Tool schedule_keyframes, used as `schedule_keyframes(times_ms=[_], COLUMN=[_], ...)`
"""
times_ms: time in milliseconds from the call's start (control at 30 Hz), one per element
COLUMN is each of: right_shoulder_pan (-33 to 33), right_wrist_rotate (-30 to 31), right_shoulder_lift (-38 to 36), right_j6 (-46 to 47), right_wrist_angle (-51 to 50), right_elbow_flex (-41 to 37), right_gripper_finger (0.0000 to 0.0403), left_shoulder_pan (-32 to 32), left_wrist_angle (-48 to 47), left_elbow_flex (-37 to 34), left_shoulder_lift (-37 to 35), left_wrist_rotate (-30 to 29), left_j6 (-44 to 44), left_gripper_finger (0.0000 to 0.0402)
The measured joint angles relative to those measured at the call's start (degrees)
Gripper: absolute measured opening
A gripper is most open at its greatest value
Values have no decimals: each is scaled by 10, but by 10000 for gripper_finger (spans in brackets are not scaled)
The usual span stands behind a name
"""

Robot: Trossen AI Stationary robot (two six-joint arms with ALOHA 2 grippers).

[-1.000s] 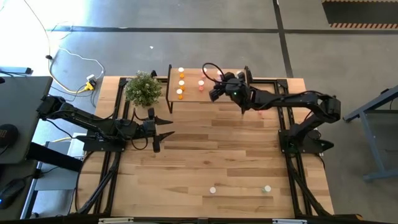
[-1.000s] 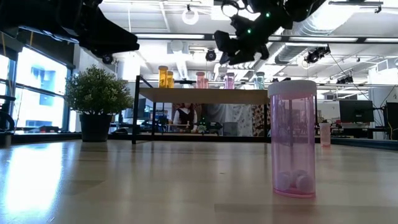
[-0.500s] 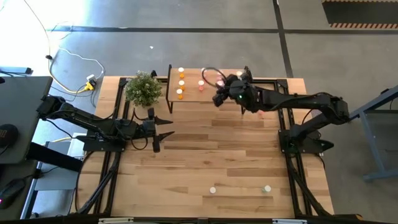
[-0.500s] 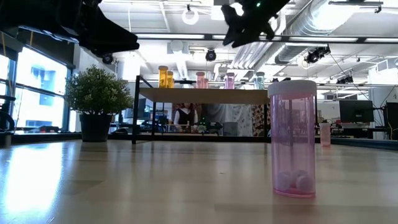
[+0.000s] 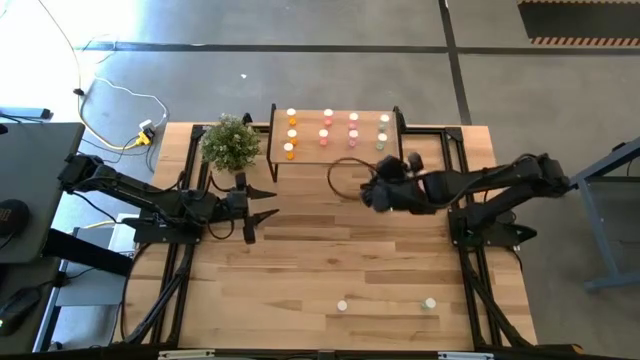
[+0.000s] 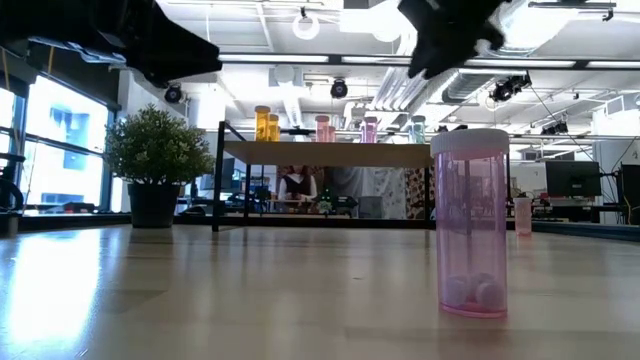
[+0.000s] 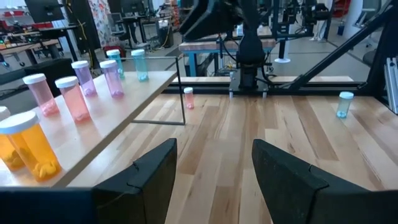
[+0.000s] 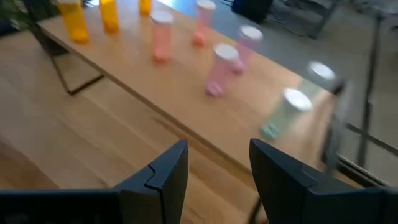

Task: Pick and place medicine bottles onto shelf by color
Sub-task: Adjust the orange pill bottles on the shelf

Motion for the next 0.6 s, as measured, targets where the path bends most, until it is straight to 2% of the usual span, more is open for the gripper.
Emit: schedule_keyframes(times_ms=[133,300,400,600], right_shoulder_pan=[42,87,108,126], right_wrist_rotate=[39,56,62,45], right_shoulder_lift=[1,2,2,-13], right_j6=[130,260,297,392], right_wrist_angle=[-120,-228,-245,-237], right_elbow_flex=[0,0,-15,-99], right_gripper_finger=[163,161,161,161], left_shoulder_pan=[0,0,0,0], left_wrist_angle=[-2,-2,-2,-2], left_elbow_flex=[0,0,0,1], left_shoulder_lift=[0,0,0,0], left_wrist_rotate=[1,1,-3,-5], left_j6=[0,0,0,0], left_gripper_finger=[200,200,200,200])
